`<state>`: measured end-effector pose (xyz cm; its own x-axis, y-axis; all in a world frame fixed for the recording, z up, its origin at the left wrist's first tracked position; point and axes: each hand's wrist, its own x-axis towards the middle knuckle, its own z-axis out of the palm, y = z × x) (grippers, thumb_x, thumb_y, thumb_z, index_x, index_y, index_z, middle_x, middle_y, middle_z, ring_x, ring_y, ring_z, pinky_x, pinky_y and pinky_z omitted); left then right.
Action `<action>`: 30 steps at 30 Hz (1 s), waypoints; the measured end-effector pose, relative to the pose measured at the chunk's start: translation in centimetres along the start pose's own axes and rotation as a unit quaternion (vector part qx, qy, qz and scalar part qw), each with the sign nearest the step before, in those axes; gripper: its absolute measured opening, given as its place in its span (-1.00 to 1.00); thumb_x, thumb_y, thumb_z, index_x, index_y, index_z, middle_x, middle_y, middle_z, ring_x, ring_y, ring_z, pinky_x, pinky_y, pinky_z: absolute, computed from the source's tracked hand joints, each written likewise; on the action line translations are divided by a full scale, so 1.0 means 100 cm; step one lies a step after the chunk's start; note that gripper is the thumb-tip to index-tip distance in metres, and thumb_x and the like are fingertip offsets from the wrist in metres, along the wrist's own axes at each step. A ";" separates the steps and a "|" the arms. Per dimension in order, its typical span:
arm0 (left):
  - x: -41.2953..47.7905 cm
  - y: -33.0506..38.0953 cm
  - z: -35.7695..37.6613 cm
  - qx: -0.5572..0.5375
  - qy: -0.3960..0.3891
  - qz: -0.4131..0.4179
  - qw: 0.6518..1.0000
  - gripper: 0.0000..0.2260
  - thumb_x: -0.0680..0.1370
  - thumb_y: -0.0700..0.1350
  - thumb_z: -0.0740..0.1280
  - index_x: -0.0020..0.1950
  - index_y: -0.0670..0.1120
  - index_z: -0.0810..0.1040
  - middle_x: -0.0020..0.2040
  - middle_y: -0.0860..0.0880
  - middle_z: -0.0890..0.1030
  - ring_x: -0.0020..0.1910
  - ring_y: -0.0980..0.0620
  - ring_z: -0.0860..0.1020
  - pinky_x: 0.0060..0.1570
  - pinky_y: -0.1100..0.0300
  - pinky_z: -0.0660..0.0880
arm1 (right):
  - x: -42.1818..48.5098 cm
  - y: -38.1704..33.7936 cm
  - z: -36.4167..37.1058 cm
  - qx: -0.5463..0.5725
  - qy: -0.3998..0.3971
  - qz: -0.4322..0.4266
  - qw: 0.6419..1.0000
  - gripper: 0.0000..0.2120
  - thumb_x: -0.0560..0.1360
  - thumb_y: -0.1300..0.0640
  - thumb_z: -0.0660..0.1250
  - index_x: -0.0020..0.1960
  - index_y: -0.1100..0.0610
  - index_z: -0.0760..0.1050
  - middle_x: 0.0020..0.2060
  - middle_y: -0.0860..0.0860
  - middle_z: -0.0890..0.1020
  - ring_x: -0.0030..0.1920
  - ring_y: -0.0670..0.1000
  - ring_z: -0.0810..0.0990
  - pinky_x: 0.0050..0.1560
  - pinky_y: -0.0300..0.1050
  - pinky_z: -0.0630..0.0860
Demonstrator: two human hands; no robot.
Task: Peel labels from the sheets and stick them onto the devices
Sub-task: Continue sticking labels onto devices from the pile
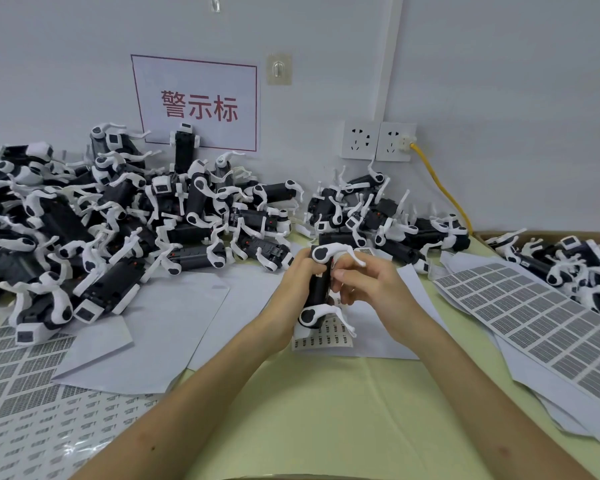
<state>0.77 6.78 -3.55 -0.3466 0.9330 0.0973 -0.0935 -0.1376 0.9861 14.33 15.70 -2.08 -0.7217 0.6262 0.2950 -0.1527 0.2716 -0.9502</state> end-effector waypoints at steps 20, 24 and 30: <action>-0.010 0.002 0.005 -0.054 -0.003 -0.026 0.998 -0.60 0.48 -0.13 0.20 0.32 -0.12 0.44 0.00 -0.13 0.54 -0.11 -0.11 0.53 0.03 -0.03 0.51 | 0.005 0.004 -0.003 -0.025 0.132 0.018 0.991 -0.66 0.52 0.30 0.38 -0.37 0.01 0.57 -0.48 0.03 0.52 -0.44 -0.01 0.43 -0.38 -0.17 0.36; -0.007 0.014 0.006 -0.060 -0.023 -0.045 0.997 -0.47 0.35 -0.33 0.30 0.33 -0.25 0.41 -0.06 -0.20 0.49 -0.14 -0.14 0.48 -0.06 0.10 0.53 | 0.006 0.004 -0.018 0.026 0.271 0.006 0.962 -0.72 0.43 0.32 0.30 -0.41 0.09 0.41 -0.55 -0.02 0.31 -0.51 -0.05 0.21 -0.39 -0.11 0.15; -0.020 0.016 0.002 -0.062 -0.150 -0.077 0.984 -0.52 0.51 -0.22 0.26 0.45 -0.16 0.46 0.15 -0.26 0.64 -0.04 -0.11 0.67 -0.04 0.09 0.61 | 0.008 -0.005 -0.031 0.037 0.088 0.068 0.993 -0.62 0.65 -0.10 0.17 0.12 0.09 0.68 0.06 0.06 0.68 0.03 0.07 0.61 -0.05 -0.03 0.50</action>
<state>1.52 4.72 -2.12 -0.0292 0.9996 0.0028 -0.2435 -0.0099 0.9699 15.94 18.37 -1.10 -0.6109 0.7731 0.1707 -0.1165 0.1254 -0.9852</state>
